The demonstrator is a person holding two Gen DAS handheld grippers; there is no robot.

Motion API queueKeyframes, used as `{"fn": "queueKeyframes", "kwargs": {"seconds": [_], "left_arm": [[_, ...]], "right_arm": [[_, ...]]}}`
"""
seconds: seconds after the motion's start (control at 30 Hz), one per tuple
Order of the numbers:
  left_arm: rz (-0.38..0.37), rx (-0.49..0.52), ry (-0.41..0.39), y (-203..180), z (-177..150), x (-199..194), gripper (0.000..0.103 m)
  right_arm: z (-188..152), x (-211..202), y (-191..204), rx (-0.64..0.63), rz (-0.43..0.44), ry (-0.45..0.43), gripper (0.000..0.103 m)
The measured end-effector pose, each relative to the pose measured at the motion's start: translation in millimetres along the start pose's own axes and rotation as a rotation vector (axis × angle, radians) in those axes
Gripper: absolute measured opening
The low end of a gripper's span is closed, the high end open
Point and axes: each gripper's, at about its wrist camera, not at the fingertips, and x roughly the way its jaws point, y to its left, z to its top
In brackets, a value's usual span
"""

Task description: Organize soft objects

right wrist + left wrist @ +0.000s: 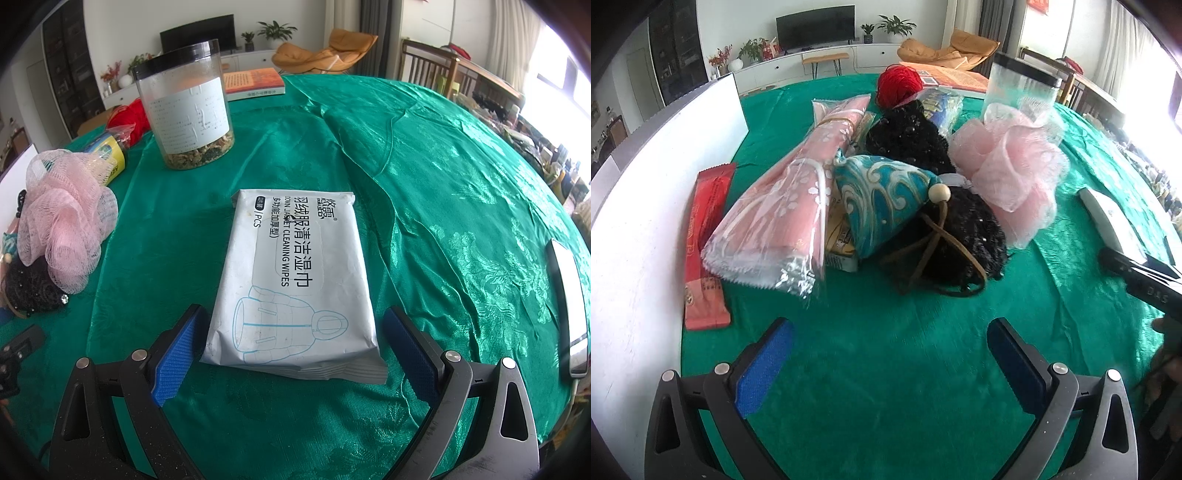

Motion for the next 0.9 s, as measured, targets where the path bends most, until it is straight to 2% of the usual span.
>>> {"fn": "queueKeyframes", "kwargs": {"seconds": [0.1,0.2,0.3,0.37,0.47,0.53,0.57,0.6,0.67,0.7,0.83,0.87,0.9], "left_arm": [[-0.063,-0.028,-0.055,8,14,-29,0.103],[-0.075,-0.058,-0.100,21,54,-45,0.103],[-0.032,-0.070,-0.040,32,96,-26,0.103],[0.005,-0.064,0.043,40,115,1,0.102],[0.022,-0.021,0.162,42,123,37,0.085],[-0.004,0.014,0.188,39,122,46,0.066],[0.004,0.026,0.176,38,123,43,0.059],[0.016,0.033,0.165,38,124,41,0.034],[-0.019,-0.002,0.144,45,126,35,0.030],[-0.036,-0.023,0.132,49,126,31,0.028],[-0.069,-0.049,0.090,55,128,14,0.024],[-0.080,-0.053,0.078,57,128,9,0.024],[-0.088,-0.057,0.062,58,129,2,0.024]], "right_arm": [[0,0,0,0.000,0.000,0.000,0.097],[0,0,0,0.000,0.000,0.000,0.097],[0,0,0,0.001,0.000,0.000,0.097],[0,0,0,0.001,0.000,0.000,0.097],[2,-1,-3,0.012,0.017,0.007,0.097],[4,-6,-15,0.078,0.089,-0.002,0.096],[4,-9,-25,0.129,0.138,-0.012,0.096],[4,-9,-36,0.192,0.195,-0.014,0.096],[6,-9,-53,0.277,0.284,-0.013,0.096],[10,-8,-54,0.268,0.294,0.003,0.096],[30,6,-28,0.059,0.227,0.120,0.094],[34,9,-23,0.012,0.209,0.137,0.090],[39,11,-19,-0.022,0.181,0.147,0.069]]}}
